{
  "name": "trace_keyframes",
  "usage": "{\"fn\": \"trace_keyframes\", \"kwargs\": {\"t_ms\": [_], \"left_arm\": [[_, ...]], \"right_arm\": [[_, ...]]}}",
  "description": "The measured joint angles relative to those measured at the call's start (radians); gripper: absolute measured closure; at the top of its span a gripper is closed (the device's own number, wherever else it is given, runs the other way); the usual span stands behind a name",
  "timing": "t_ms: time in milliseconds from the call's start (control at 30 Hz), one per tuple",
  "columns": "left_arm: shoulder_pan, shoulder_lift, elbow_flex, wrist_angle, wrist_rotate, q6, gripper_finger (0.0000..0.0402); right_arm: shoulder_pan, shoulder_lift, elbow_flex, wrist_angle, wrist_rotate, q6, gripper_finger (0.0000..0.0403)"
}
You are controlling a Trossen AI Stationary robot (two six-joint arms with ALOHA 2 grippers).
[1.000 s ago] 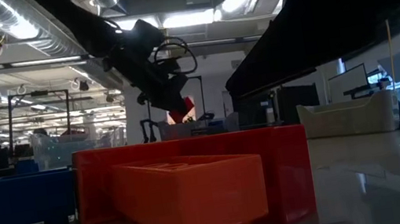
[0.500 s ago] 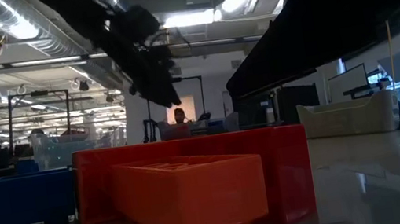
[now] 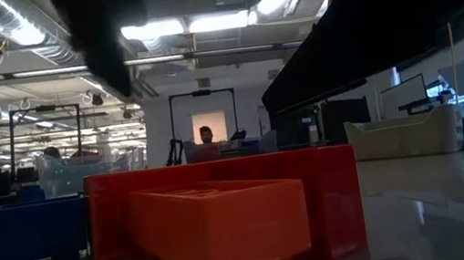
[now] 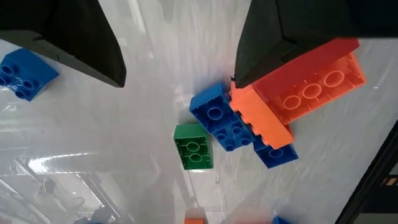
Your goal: Sort blocks by size
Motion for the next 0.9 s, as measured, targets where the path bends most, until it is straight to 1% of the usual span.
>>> {"fn": "trace_keyframes", "kwargs": {"t_ms": [200,267,367,500,700,900], "left_arm": [[-0.244,-0.002,0.0,-0.103,-0.004,-0.172,0.0188],[-0.316,-0.002,-0.001,-0.12,-0.025,-0.226,0.0188],[-0.414,-0.002,-0.004,-0.143,-0.054,-0.288,0.0188],[-0.523,-0.002,-0.053,-0.139,-0.056,-0.356,0.0188],[-0.631,-0.002,-0.157,-0.135,-0.058,-0.5,0.0188],[-0.697,-0.002,-0.245,-0.089,-0.049,-0.562,0.0188]], "right_arm": [[0.0,0.0,0.0,0.0,0.0,0.007,0.0104],[0.0,0.0,0.0,0.0,0.0,0.008,0.0104],[0.0,0.0,0.0,0.0,-0.001,0.023,0.0104],[0.0,0.0,0.0,0.0,-0.018,0.024,0.0104],[0.0,0.0,0.0,0.001,-0.019,0.025,0.0104],[0.0,0.0,0.0,0.006,-0.019,0.025,0.0104]]}}
